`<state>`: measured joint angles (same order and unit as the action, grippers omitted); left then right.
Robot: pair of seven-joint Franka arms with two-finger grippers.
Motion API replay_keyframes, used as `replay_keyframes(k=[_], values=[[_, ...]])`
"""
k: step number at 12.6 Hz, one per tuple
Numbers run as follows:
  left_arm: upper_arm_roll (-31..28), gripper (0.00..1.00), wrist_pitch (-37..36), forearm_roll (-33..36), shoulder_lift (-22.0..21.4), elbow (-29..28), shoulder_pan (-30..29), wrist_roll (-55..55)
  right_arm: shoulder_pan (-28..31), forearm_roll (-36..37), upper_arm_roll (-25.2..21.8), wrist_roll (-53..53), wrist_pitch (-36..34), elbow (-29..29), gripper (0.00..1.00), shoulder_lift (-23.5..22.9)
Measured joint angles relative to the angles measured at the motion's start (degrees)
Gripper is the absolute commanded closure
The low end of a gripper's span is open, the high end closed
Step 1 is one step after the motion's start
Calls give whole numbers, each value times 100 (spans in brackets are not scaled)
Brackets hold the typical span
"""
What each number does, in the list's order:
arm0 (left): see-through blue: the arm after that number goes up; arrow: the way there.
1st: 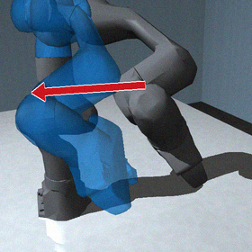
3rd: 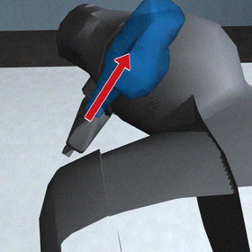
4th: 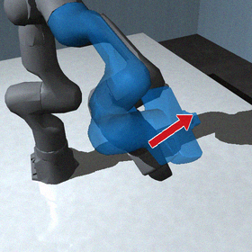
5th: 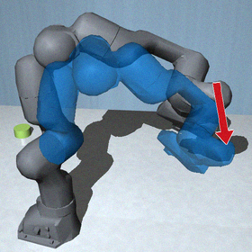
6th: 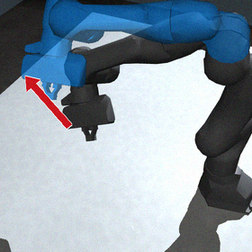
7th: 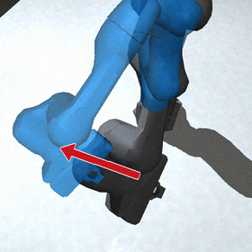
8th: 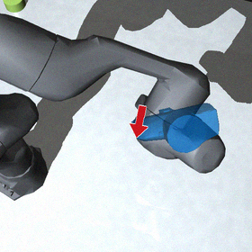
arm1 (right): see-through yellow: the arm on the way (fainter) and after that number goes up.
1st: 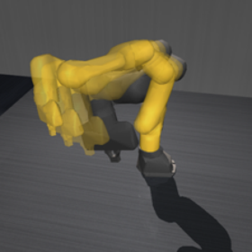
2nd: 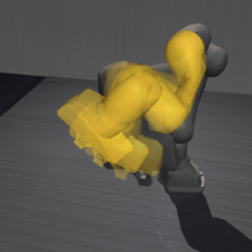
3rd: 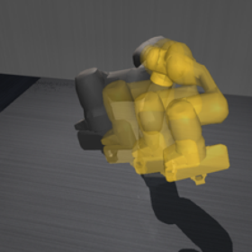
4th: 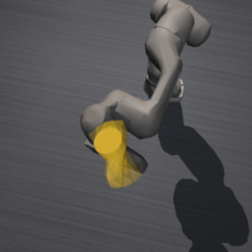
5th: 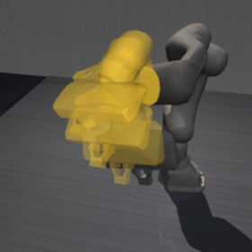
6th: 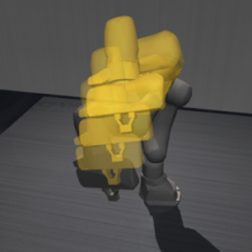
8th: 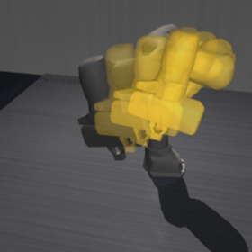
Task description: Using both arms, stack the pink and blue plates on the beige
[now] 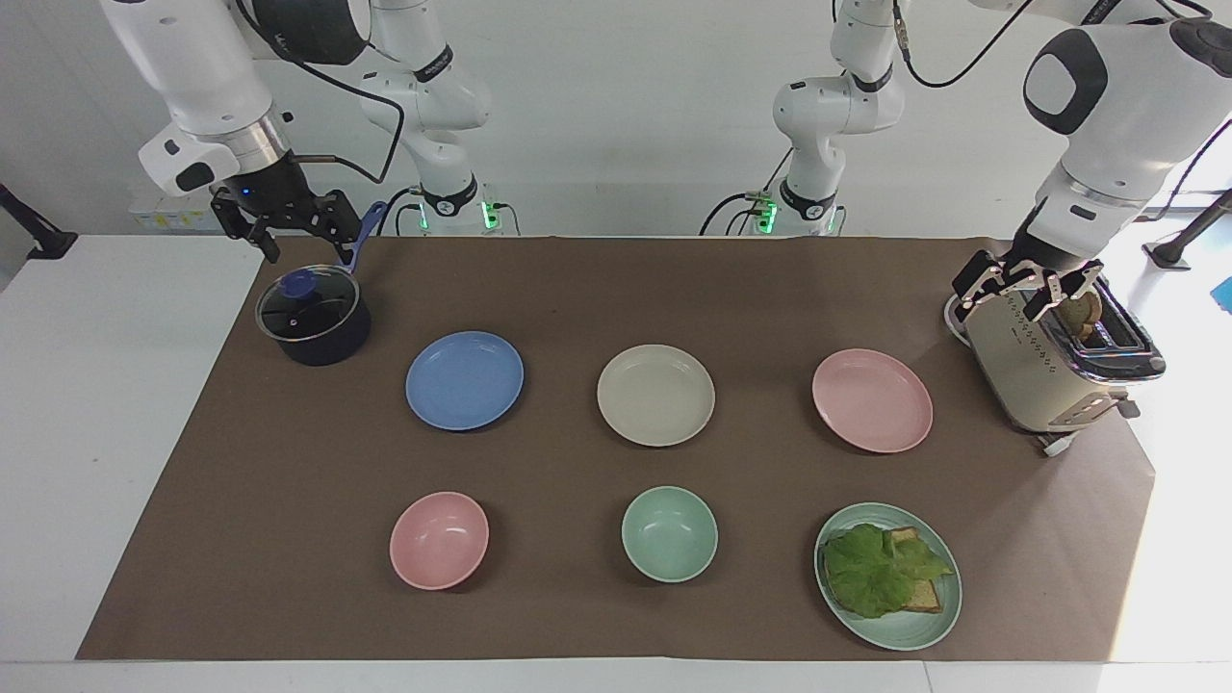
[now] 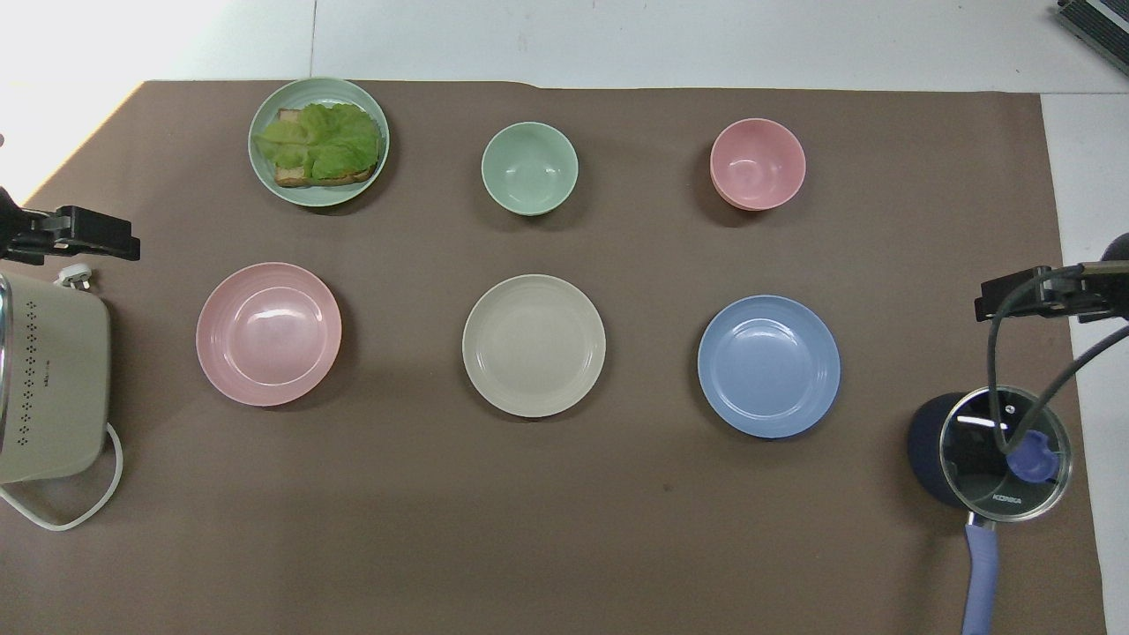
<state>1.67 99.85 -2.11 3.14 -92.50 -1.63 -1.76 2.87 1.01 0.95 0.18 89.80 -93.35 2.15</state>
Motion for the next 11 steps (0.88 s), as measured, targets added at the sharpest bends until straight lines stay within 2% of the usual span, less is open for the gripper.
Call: replay_keyframes(k=[4,6,9,11], values=[[-4,0,20,0,6,-100,-17,1,0,0,0,0,0,0,0,0],[-26,0,436,0,36,-549,-66,3,0,0,0,0,0,0,0,0],[-37,0,1561,0,168,-1532,-169,3,0,0,0,0,0,0,0,0],[-36,0,1792,0,358,-1776,-173,35,0,0,0,0,0,0,0,0]])
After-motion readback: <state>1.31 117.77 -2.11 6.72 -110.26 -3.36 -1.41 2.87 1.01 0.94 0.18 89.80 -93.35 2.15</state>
